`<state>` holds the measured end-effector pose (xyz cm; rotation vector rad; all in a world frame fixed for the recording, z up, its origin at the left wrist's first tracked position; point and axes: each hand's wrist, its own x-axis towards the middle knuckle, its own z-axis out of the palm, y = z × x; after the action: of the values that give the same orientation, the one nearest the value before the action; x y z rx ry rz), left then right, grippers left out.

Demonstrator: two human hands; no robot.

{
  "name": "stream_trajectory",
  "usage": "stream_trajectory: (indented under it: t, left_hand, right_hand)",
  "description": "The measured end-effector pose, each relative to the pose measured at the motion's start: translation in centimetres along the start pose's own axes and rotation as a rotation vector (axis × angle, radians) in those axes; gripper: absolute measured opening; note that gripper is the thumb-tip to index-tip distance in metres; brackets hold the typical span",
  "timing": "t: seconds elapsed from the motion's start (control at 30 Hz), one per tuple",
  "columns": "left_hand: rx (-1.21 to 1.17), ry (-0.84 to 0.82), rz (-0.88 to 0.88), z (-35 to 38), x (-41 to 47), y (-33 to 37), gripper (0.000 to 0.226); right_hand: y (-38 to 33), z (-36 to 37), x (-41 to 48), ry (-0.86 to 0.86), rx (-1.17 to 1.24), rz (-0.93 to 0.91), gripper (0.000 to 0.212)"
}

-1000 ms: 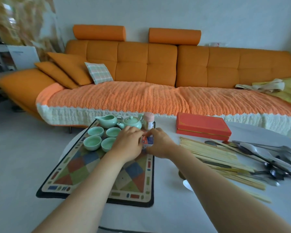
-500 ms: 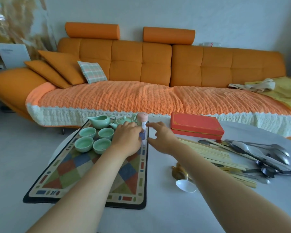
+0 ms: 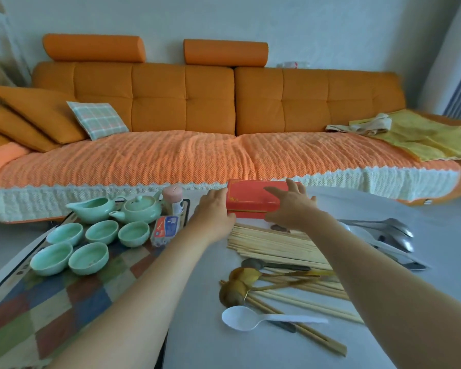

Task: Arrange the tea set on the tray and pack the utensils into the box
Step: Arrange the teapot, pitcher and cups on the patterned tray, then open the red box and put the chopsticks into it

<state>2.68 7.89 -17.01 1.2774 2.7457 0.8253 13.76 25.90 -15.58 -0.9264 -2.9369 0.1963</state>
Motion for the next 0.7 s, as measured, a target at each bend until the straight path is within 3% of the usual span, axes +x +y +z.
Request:
stream_trajectory:
  t: [0.1, 0.23, 0.43, 0.6, 0.7]
  left_hand:
    - [-0.093, -0.09, -0.087, 1.0, 1.6, -0.1, 0.049]
    - [-0.186, -0.137, -0.13, 2.2, 2.1, -0.3, 0.047]
    - [-0.228, 0.092, -0.196, 2.1, 1.4, -0.7, 0.024]
    - [-0.03, 0.115, -0.158, 1.1, -0.1, -1.1, 0.06]
    - [-0.021, 0.041, -0.059, 0.3, -0.3, -1.3, 0.074]
  right_hand:
    - [1.5, 0.8, 1.0, -0.054, 0.072, 0.054, 0.094]
    - [2.3, 1.3, 1.6, -0.021, 0.159, 0.038, 0.088]
    - [1.5, 1.5, 0.8, -0.02, 0.244, -0.034, 0.079]
    - [-0.2, 1.3, 0.1, 0.032, 0.056, -0.09, 0.072]
    - [-2.2, 1.5, 0.6, 0.1, -0.101, -0.18, 0.083]
